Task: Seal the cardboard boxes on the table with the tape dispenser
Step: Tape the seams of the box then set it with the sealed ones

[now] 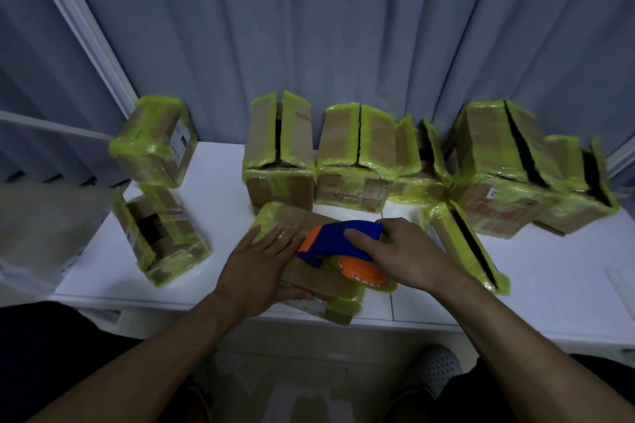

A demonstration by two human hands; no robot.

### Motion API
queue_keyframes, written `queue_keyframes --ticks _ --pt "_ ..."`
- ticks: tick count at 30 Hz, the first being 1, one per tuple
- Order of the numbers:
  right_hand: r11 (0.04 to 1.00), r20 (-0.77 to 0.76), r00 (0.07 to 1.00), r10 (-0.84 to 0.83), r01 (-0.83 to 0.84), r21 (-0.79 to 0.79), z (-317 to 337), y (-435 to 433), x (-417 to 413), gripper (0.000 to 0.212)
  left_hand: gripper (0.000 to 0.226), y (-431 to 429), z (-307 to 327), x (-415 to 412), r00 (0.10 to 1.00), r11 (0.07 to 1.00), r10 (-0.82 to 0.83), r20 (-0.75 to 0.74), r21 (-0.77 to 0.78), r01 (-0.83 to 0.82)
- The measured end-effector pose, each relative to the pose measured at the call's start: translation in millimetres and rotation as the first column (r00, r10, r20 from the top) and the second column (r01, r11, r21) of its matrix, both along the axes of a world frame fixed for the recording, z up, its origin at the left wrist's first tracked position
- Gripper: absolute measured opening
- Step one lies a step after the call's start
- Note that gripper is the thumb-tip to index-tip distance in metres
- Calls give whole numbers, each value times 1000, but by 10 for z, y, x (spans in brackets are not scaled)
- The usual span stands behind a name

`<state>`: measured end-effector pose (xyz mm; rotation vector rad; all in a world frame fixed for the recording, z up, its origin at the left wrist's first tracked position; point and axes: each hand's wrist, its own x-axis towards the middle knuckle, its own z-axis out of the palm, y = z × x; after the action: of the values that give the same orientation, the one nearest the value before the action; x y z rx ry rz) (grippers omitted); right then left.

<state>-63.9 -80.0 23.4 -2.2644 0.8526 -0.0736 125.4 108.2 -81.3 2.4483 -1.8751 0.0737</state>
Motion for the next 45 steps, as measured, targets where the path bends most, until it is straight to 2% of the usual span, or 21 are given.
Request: queue_keyframes --ticks 3,8,13,19,24,27,32,37,45 --pt "998 -1 1000 -20 20 -52 94 -55 -82 56 103 0 -5 18 1000 1000 1 8 -2 0" --pt "999 -14 999 -29 28 -22 113 -147 -201 55 103 8 -16 38 1000 1000 4 26 16 -5" --pt "997 -90 996 -25 18 -80 70 -70 -88 52 100 16 -6 33 1000 999 9 21 43 -10" --pt "996 -68 998 12 -17 -83 -9 94 144 55 98 169 24 262 999 997 27 40 71 -30" --pt "996 -33 999 21 -24 -86 -73 210 324 50 110 249 119 415 994 983 88 -56 165 -78" --pt "997 -42 999 12 -16 -76 -89 161 326 53 117 152 116 249 982 990 85 -169 126 -64" --pt "999 -9 1000 -14 14 -41 -156 96 287 58 114 56 -11 173 995 996 82 -65 26 -80" --pt "999 36 999 -40 40 -12 -117 8 225 62 110 43 -17 172 996 997 65 -62 -26 -67" --pt "994 -25 999 -32 29 -110 113 -49 -27 50 112 27 -3 175 994 997 71 -82 10 -71"
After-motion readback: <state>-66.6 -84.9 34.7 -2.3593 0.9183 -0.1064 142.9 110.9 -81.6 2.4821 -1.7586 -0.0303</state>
